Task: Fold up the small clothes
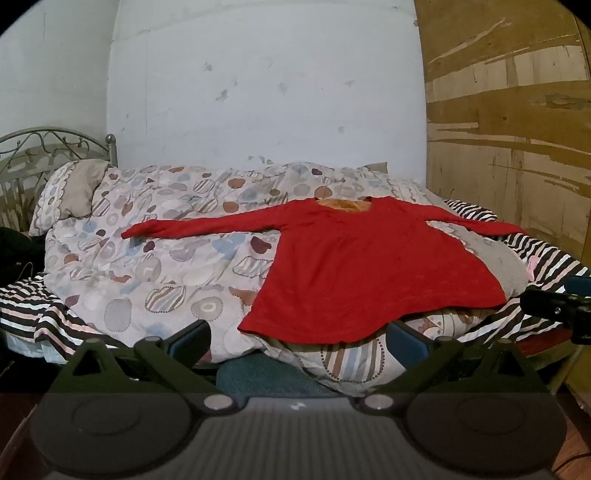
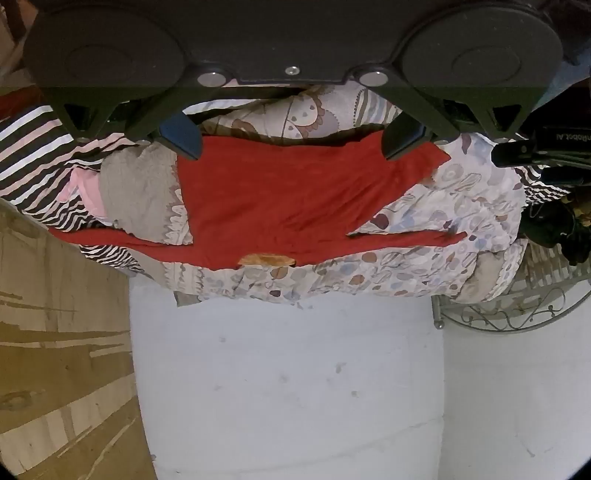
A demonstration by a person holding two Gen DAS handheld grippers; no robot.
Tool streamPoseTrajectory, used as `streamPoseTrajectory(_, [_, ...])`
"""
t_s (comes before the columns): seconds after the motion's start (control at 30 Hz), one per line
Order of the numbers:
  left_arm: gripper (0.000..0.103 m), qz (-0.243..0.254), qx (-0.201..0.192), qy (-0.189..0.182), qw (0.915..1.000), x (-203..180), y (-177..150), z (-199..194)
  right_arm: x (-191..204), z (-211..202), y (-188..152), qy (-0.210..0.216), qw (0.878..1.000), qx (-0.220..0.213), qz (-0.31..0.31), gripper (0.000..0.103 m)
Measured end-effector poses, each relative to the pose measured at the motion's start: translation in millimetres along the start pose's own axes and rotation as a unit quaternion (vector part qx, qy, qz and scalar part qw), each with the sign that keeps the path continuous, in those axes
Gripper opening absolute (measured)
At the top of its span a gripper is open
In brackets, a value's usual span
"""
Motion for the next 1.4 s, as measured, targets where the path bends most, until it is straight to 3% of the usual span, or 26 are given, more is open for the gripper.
streamPoseTrajectory(1.4, [0.103, -0.002, 0.001, -0.001, 1.0000, 0.0, -0.1, 0.0, 5.8, -1.0, 5.0, -0.001, 1.000, -0.008, -0.013, 0.103])
Point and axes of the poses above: each gripper's, at about its wrist camera, not at the fingertips, and z roughly the way its jaws point, x to its left, y to its top, the point moved 8 cm from there along z, roughly the way its jaws point, and after that the axes turned 4 degrees about -y, right-handed, at the moved point
